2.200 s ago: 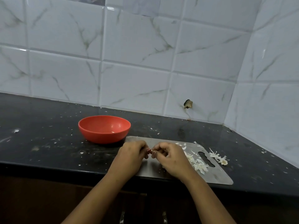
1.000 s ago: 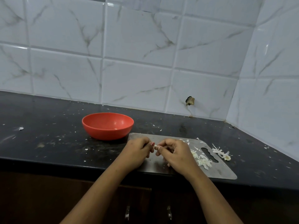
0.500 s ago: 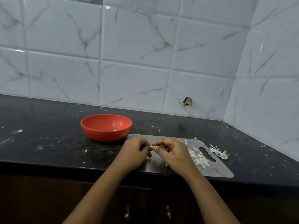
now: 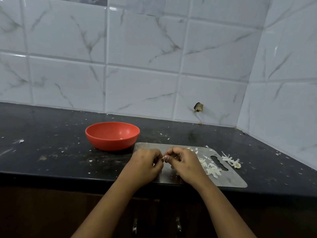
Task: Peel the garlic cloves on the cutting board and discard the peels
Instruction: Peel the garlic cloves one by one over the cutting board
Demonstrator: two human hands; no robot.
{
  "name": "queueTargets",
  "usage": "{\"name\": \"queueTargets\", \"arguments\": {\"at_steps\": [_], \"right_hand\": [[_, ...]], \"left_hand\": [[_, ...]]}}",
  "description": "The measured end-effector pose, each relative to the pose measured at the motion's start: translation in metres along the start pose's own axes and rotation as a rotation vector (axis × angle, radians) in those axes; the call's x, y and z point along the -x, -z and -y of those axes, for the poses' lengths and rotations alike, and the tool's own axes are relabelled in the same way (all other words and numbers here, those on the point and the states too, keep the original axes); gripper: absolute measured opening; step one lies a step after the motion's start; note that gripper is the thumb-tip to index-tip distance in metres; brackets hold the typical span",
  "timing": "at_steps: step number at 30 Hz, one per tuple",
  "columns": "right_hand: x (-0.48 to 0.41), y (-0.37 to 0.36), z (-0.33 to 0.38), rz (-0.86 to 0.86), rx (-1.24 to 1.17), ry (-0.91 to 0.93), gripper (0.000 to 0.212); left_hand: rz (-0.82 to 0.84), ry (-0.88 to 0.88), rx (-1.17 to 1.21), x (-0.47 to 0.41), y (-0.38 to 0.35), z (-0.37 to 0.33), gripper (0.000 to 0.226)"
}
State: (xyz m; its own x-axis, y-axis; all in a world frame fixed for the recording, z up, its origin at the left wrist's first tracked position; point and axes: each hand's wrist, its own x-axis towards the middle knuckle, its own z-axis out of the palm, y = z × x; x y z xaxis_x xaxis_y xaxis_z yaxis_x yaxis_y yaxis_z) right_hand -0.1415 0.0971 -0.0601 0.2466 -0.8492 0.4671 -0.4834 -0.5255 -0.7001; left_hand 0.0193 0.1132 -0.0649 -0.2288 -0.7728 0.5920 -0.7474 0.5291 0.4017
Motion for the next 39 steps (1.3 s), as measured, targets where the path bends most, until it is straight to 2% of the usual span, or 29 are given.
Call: {"name": "queueTargets", "arguments": {"at_steps": [3, 5, 9, 14, 16, 18, 21, 23, 26, 28, 30, 32, 34, 39], "right_hand": [[0.0, -0.001, -0.001, 0.01, -0.01, 0.002, 0.015], [0.0, -0.001, -0.002, 0.02, -0.003, 0.008, 0.02], [-0.001, 0.0, -0.004, 0.066, 0.028, -0.003, 0.025], [-0.001, 0.004, -0.004, 0.152, 0.0, -0.048, 0.011], [-0.001, 0.005, -0.003, 0.151, -0.043, -0.058, 0.011], [-0.001, 0.005, -0.004, 0.133, -0.08, -0.069, 0.015], [-0.001, 0.005, -0.005, 0.117, -0.097, -0.088, 0.015], [-0.002, 0.006, -0.004, 0.126, -0.072, -0.096, 0.013], [-0.001, 0.007, -0.001, 0.154, 0.027, -0.088, 0.014], [-0.001, 0.01, 0.002, 0.18, 0.068, -0.092, 0.011], [0.0, 0.017, 0.006, 0.217, 0.053, -0.122, 0.007], [0.0, 0.024, 0.009, 0.255, 0.02, -0.16, 0.008], [0.0, 0.032, 0.01, 0.261, -0.009, -0.175, 0.009], [0.001, 0.047, 0.011, 0.23, -0.002, -0.198, 0.009]], "left_hand": [[-0.054, -0.011, -0.062, 0.001, -0.002, -0.001, 0.014], [-0.053, -0.017, -0.118, 0.001, -0.003, -0.002, 0.017], [-0.01, -0.085, -0.319, 0.0, -0.002, -0.004, 0.019], [0.096, -0.202, -0.473, -0.004, 0.007, -0.01, 0.024], [0.1, -0.209, -0.458, -0.005, 0.009, -0.007, 0.021], [0.054, -0.204, -0.341, -0.004, 0.008, 0.0, 0.018], [0.026, -0.166, -0.231, -0.003, 0.004, 0.009, 0.027], [0.036, -0.147, -0.218, -0.004, 0.003, 0.007, 0.033], [0.08, -0.167, -0.284, -0.007, 0.006, 0.004, 0.026], [0.122, -0.236, -0.406, -0.01, 0.009, -0.003, 0.02], [0.107, -0.405, -0.514, -0.014, 0.015, -0.011, 0.007], [0.087, -0.522, -0.547, -0.017, 0.015, -0.01, 0.024], [0.11, -0.563, -0.553, -0.02, 0.013, -0.008, 0.035], [0.039, -0.612, -0.554, -0.024, 0.008, -0.024, 0.035]]}}
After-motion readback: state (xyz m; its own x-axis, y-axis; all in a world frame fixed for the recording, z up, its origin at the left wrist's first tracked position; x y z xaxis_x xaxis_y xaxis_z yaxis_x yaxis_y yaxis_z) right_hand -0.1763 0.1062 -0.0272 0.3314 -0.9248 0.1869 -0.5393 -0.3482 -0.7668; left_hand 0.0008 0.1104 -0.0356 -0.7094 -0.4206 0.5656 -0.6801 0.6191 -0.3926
